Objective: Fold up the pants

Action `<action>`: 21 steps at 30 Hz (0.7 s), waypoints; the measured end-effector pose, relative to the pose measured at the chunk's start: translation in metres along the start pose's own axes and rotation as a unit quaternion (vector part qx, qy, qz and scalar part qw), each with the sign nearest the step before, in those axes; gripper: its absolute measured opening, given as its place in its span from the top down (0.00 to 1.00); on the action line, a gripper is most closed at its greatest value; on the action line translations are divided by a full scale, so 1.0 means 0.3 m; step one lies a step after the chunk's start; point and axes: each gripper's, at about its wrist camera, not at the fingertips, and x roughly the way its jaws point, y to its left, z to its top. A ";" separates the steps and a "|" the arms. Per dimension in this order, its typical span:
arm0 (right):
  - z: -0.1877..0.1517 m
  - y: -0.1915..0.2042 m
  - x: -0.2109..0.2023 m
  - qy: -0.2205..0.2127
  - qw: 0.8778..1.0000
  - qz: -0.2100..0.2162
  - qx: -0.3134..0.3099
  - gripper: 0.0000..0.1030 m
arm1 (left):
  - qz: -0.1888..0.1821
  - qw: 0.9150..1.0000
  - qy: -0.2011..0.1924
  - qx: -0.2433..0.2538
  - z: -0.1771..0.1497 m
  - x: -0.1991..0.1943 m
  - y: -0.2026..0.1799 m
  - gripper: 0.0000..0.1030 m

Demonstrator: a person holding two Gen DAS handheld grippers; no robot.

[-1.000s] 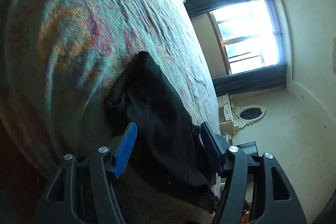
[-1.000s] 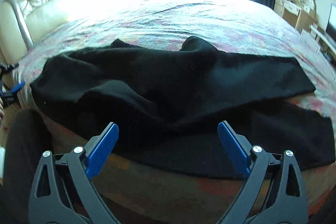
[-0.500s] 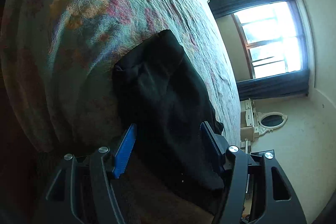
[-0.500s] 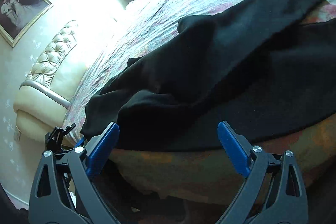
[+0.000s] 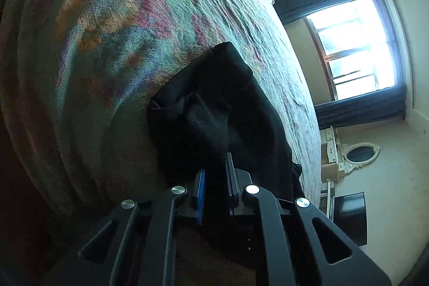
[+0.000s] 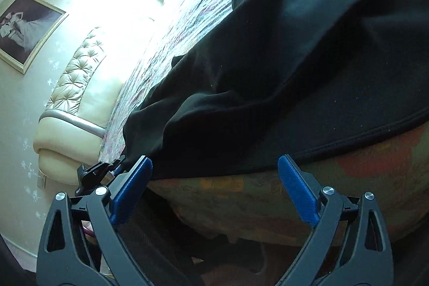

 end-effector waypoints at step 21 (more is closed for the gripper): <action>0.065 -0.068 0.211 -0.012 0.977 0.090 0.192 0.53 | -0.047 0.998 -0.020 -0.033 0.020 -0.081 0.043 0.89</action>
